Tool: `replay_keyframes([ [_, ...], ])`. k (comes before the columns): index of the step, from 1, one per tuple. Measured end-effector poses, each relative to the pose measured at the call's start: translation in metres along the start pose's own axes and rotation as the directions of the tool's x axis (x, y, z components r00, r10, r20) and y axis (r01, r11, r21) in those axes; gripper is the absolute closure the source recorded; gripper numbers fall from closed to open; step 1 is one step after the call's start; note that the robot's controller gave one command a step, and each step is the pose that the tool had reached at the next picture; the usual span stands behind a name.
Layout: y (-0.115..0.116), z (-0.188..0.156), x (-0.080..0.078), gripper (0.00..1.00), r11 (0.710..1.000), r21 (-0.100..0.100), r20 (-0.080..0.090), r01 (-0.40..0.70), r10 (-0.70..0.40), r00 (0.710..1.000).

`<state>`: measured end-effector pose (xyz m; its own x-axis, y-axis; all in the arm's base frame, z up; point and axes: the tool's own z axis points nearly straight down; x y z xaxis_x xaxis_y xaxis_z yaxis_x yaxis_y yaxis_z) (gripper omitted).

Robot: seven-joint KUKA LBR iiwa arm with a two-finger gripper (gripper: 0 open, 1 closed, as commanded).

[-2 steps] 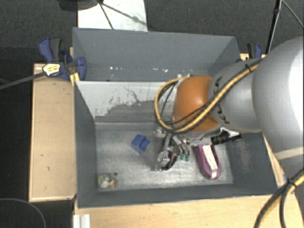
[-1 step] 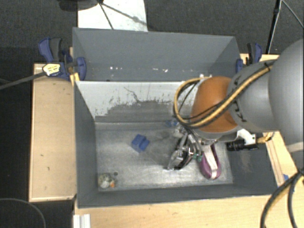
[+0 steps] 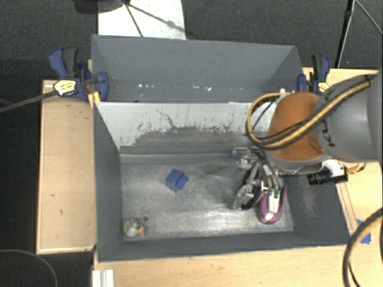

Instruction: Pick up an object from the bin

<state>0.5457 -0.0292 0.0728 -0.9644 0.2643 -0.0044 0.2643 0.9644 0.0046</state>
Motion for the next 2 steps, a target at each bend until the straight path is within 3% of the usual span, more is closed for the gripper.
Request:
replay_keyframes([
  [1,-0.050,0.000,0.016,0.00,0.997,-0.007,0.001,0.075,-0.075,0.997],
  [2,-0.048,-0.122,-0.001,0.00,0.993,0.002,0.005,-0.117,0.117,0.993],
])
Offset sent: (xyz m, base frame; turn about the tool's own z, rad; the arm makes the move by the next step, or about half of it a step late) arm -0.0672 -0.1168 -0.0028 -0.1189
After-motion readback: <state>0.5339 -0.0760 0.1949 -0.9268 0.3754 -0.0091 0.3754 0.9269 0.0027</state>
